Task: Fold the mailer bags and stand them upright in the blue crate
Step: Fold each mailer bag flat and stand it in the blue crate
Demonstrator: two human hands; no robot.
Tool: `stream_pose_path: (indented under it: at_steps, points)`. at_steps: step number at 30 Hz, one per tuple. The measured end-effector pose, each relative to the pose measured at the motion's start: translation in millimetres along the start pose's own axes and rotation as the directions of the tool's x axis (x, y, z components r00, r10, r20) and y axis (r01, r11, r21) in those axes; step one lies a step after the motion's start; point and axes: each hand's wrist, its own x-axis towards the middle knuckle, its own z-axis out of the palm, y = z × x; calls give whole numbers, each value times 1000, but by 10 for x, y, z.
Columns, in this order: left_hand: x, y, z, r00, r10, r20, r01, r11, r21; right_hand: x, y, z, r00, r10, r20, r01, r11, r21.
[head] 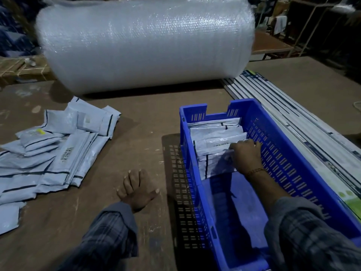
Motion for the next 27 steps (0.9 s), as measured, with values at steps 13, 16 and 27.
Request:
stream_pose_path:
  at_steps: [13, 16, 27]
  points:
    - [144, -96, 130, 995, 53, -78, -56, 998, -33, 3, 54, -76, 991, 74, -111, -57, 986, 154]
    - [111, -140, 169, 984, 109, -137, -123, 987, -99, -34, 60, -180, 976, 123, -182, -81, 971, 224]
    - [-36, -1625, 67, 805, 468, -364, -430, 884, 184, -449, -993, -1266, 927, -153, -343, 295, 863, 411]
